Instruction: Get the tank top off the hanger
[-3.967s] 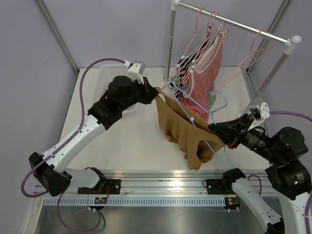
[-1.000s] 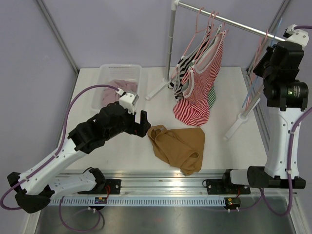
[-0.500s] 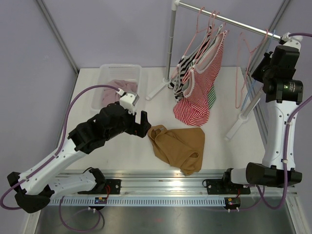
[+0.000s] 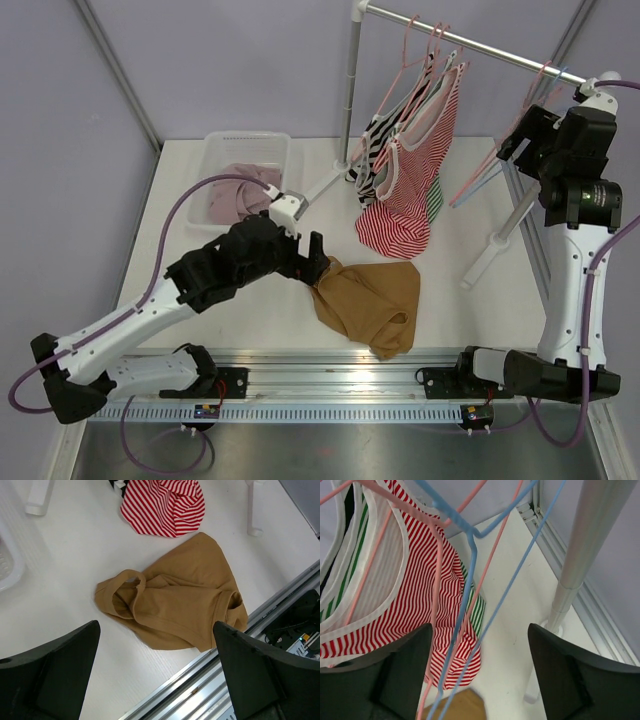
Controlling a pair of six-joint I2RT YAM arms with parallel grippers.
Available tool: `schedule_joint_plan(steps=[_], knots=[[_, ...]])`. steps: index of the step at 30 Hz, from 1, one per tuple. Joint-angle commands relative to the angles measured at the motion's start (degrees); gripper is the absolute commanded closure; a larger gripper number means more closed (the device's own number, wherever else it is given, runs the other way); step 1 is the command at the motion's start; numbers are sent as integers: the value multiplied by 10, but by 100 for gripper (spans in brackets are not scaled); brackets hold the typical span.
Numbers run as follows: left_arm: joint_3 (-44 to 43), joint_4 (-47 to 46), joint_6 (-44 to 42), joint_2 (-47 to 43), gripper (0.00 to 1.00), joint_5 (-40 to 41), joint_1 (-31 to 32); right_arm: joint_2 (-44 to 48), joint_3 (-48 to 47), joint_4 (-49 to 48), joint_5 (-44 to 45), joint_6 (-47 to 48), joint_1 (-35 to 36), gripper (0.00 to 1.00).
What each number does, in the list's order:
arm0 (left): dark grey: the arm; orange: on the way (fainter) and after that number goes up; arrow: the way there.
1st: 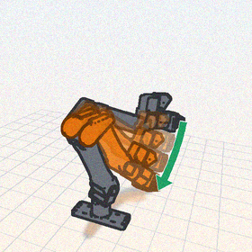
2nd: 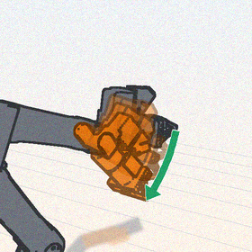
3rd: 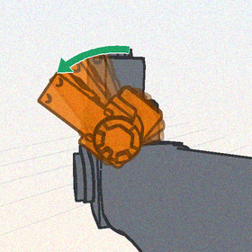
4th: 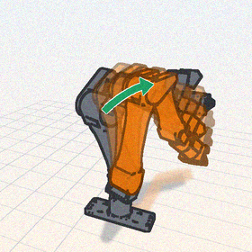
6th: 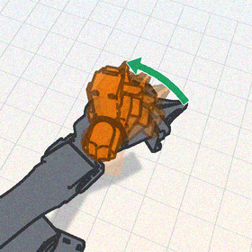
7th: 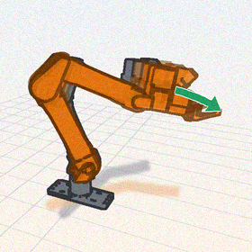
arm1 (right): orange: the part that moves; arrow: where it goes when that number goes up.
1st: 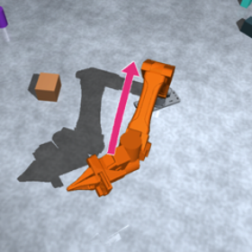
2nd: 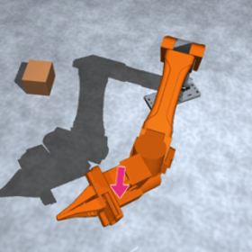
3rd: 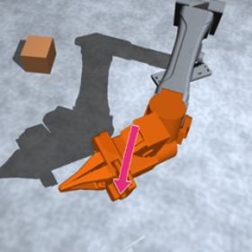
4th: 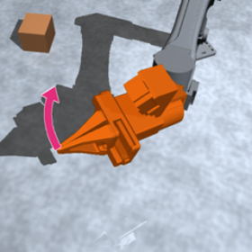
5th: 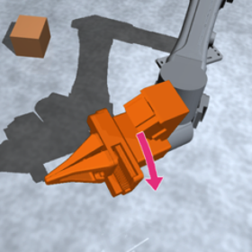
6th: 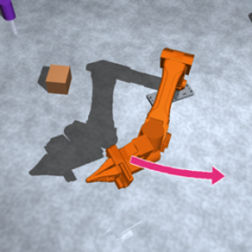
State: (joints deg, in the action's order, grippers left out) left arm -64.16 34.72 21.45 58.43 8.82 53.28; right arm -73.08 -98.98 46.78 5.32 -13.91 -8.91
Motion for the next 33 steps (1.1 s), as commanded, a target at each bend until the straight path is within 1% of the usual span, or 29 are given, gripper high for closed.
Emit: schedule_joint_plan(steps=[1,2,4,6,7,8,9,10,11,12,13,16,18,20,22,24,25,26,28,29,30,31,32,33], knots=[[32,-90,10,32,1,2,29,43,-39,15,2,-2,-2,13],[39,-122,9,44,1,4,36,59,-45,20,1,-2,-3,10],[49,-147,12,85,1,10,55,79,-53,30,-10,-2,-3,1],[57,-182,13,116,1,14,72,117,-53,29,-26,-4,-3,0],[57,-191,14,153,1,16,76,131,-47,21,-50,-3,-3,0],[54,-207,12,170,1,16,86,170,-19,8,-83,-1,-3,0],[50,-214,13,192,1,16,89,188,1,-23,-107,-2,-3,0],[45,-218,15,228,1,19,91,207,33,-34,-158,-3,-3,1],[40,-228,18,250,1,17,95,235,47,-42,-181,-5,-3,1],[30,-231,19,269,1,17,96,246,57,-47,-204,-9,-3,1],[24,-233,22,306,1,16,97,255,76,-47,-241,-11,-3,0],[1,-233,25,356,1,12,106,294,105,-39,-285,-11,-3,0],[-9,-229,27,401,1,13,118,309,120,-42,-289,-16,-3,1],[-25,-210,33,446,1,33,132,326,134,-50,-294,-16,-2,0],[-35,-200,37,470,1,39,140,334,136,-52,-296,-19,-2,1],[-33,-207,44,497,2,25,144,334,134,-54,-298,-28,-2,1],[-29,-213,46,505,6,8,145,334,131,-55,-305,-31,-2,0],[-22,-224,47,509,13,-1,144,334,130,-57,-310,-37,-2,1],[-25,-228,51,526,31,-22,144,337,132,-60,-322,-39,-2,0],[-25,-225,50,530,45,-28,144,338,134,-64,-325,-40,-2,1],[-26,-223,52,530,83,-28,144,340,135,-64,-323,-40,-2,1],[-22,-222,54,525,93,-24,144,343,136,-64,-321,-39,-2,0],[-13,-219,59,515,100,-18,145,345,136,-64,-320,-36,-2,1],[-6,-216,61,504,100,-11,145,347,136,-63,-319,-34,-2,1]])
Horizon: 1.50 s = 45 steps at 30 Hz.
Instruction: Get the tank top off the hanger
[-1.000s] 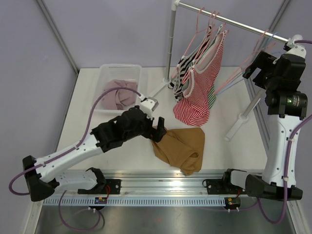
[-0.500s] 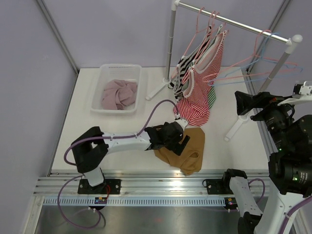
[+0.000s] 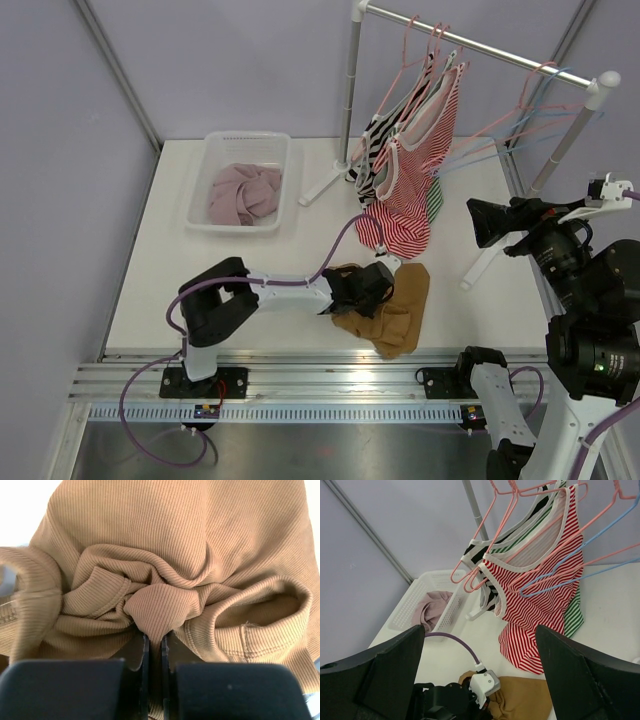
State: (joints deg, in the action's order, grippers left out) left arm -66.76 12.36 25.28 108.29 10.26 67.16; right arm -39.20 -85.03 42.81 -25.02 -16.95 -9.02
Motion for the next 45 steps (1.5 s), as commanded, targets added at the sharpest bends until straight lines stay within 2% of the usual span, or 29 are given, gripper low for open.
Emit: schedule_joint_plan(steps=[1,5,7,10,15,20,24,27,31,37,41,43,44,45], knots=[[26,15,24,-29,100,-3,5,11,-3,-23,-13,-2,-1,1],[51,68,28,-140,100,77,6,16,-4,-25,-8,-1,-1,1],[54,114,35,-213,100,144,5,18,-5,-26,-11,-1,-1,1],[41,176,44,-276,100,223,1,18,-9,-26,-6,8,-1,1],[-19,261,49,-370,100,277,-38,18,-24,-23,6,13,-1,0],[-127,310,-7,-401,100,275,-126,15,-30,-24,6,14,-1,0],[-217,329,-50,-379,100,218,-222,18,-25,-39,-1,7,-1,0],[-289,336,-76,-339,100,151,-331,18,-21,-52,-6,-4,-1,0],[-407,345,-97,-239,100,75,-427,14,-13,-68,-22,-12,-1,1],[-655,415,-95,-71,100,24,-525,6,-6,-83,-36,-16,-1,1],[-699,409,-80,5,100,-6,-570,-6,-11,-101,-54,-27,-1,0],[-694,388,-74,34,74,-32,-591,-13,-13,-116,-67,-31,-1,1],[-700,386,-73,44,55,-40,-595,-16,-14,-121,-94,-32,-1,1],[-707,389,-73,65,11,-39,-599,-25,-16,-127,-110,-33,-1,0]])
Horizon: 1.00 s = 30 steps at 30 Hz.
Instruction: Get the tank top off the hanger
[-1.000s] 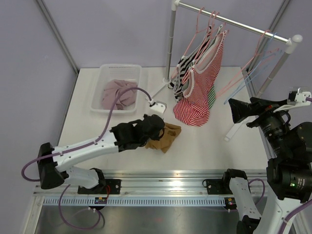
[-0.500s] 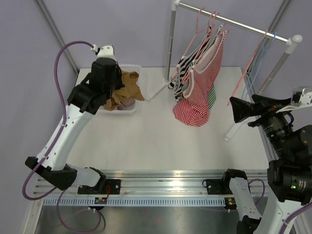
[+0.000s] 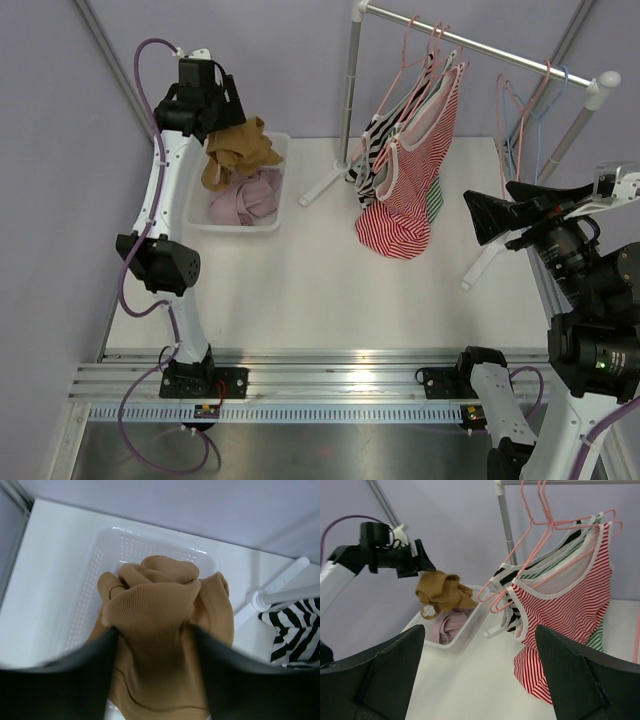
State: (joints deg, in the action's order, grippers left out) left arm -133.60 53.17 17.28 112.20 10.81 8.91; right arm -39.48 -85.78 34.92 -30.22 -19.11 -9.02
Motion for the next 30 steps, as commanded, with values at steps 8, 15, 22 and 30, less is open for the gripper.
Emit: schedule_joint_plan(steps=[8,15,22,30], knots=[[-44,8,5,-9,1,-82,-23,-81,45,-227,-169,-149,-1,0],[58,35,22,-180,1,-154,-1,-192,52,-309,-131,-244,15,1],[404,-74,57,-464,1,-85,105,-318,-92,-110,198,-118,167,16],[534,-99,40,-595,1,-74,154,-462,-241,-3,473,-32,268,32]])
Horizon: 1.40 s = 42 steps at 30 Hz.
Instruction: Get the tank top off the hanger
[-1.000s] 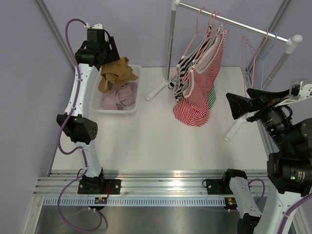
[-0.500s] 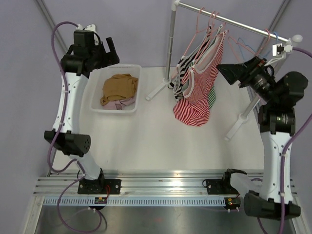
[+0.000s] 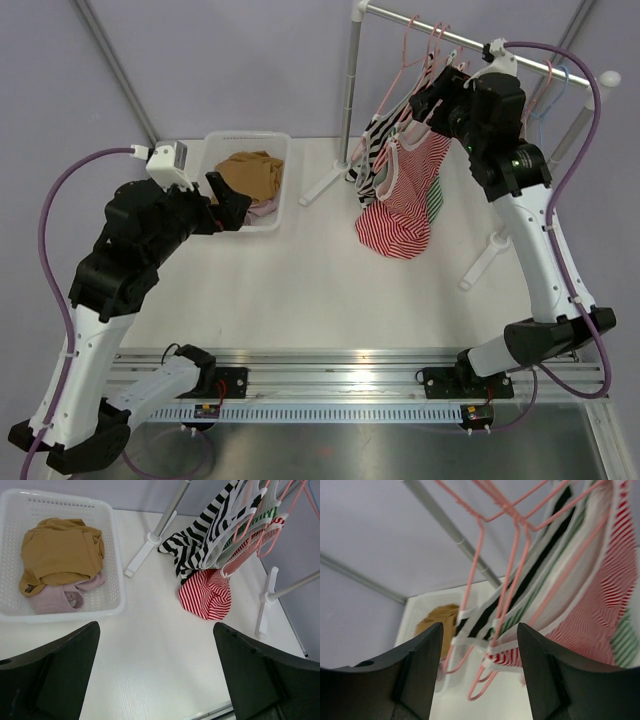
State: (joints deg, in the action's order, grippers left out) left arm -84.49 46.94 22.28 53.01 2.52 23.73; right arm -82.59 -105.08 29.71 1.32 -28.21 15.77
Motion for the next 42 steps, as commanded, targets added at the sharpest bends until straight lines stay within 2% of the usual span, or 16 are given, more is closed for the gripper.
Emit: schedule_joint_plan(steps=[1,3,7,12,20,21,22,25,26,42], knots=[[55,-40,-15,-17,1,6,5,-44,-60,57,202,67,35,33],[94,-46,-27,-25,1,5,5,-74,-93,68,232,78,41,36],[150,-75,-47,-20,1,-13,5,-121,-150,68,228,95,41,43],[174,-84,-51,13,1,-52,4,-202,-238,128,248,96,42,55],[189,-89,-58,-2,1,-53,4,-217,-237,130,295,100,41,66],[191,-88,-59,-2,1,-52,4,-215,-234,131,300,100,42,71],[191,-85,-60,-2,1,-52,4,-212,-225,127,310,99,41,83],[194,-85,-62,-5,1,-54,4,-196,-210,116,320,98,39,98],[194,-85,-62,-6,1,-55,4,-189,-208,116,323,95,40,100],[184,-86,-47,-27,1,-65,5,-98,-247,145,309,90,40,100]])
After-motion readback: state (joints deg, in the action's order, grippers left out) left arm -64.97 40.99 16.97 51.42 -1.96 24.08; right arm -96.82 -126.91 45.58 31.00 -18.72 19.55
